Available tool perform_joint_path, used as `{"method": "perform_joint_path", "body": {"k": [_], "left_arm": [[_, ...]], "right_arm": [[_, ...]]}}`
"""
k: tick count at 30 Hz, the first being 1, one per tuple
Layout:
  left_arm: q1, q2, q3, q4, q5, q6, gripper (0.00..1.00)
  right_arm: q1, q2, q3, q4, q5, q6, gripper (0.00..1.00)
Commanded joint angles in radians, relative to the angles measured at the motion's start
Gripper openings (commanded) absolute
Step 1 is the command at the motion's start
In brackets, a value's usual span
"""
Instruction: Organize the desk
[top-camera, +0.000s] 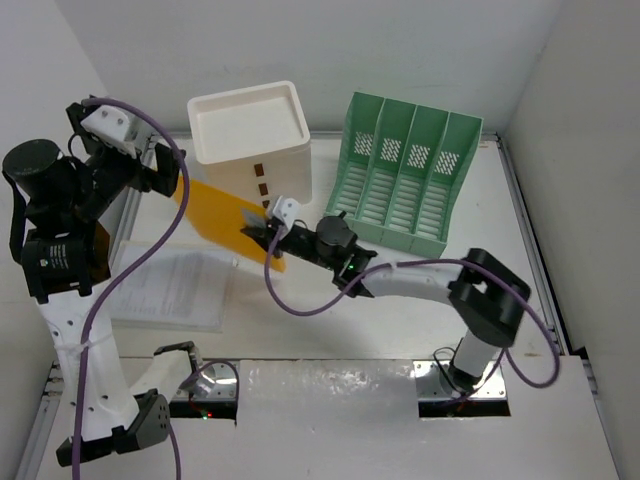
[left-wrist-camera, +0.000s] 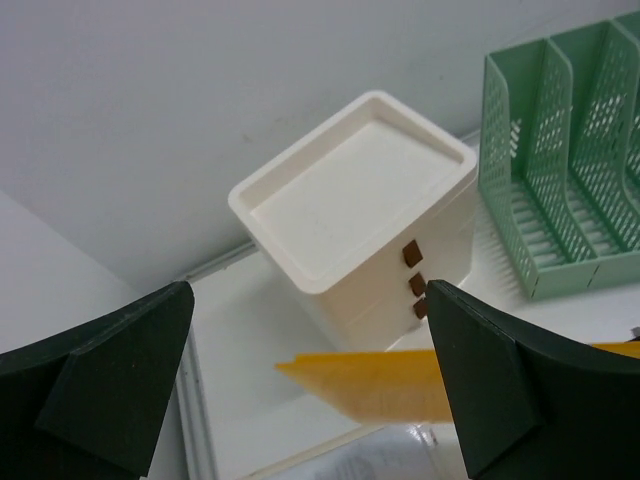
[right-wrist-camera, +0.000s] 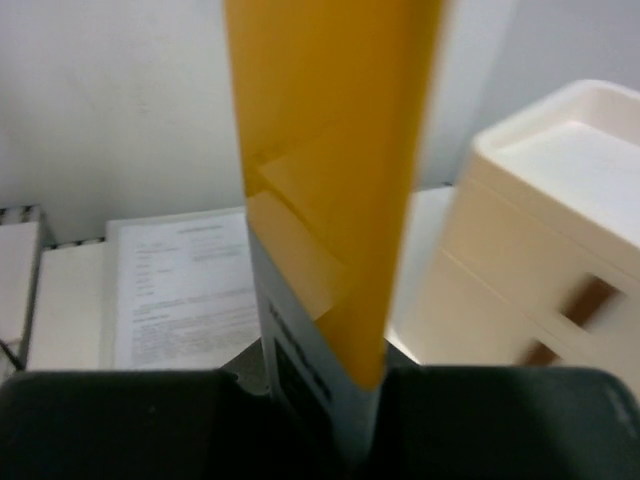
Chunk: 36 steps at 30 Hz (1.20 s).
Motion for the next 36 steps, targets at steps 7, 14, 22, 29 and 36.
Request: {"method": "perform_joint_path", "body": {"k": [7, 14, 22, 29, 36], "left_arm": [[0.007, 0.034, -0.018, 0.132, -0.007, -0.209, 1.00], [0.007, 0.048, -0.088, 0.158, 0.002, -0.229, 1.00], [0.007, 0.015, -0.228, 0.221, -0.050, -0.153, 1.00], [0.006, 0.191, -0.234, 0.178, 0.094, -0.158, 1.00], [0.013, 0.216, -0.304, 0.227, -0.044, -0.168, 1.00]], "right_arm": [[0.000, -0.545, -0.226, -0.257, 0.359, -0.097, 0.00], [-0.018, -0.909, -0.251, -0.553, 0.586, -0.135, 0.00], [-0.021, -0.937, -0.090, -0.655, 1.009, -0.269, 0.00], [-0.021, -0.860, 0.024, -0.619, 1.295, -0.339, 0.00], [-0.021, -0.857, 0.032, -0.619, 1.403, -0.327, 0.00]]}}
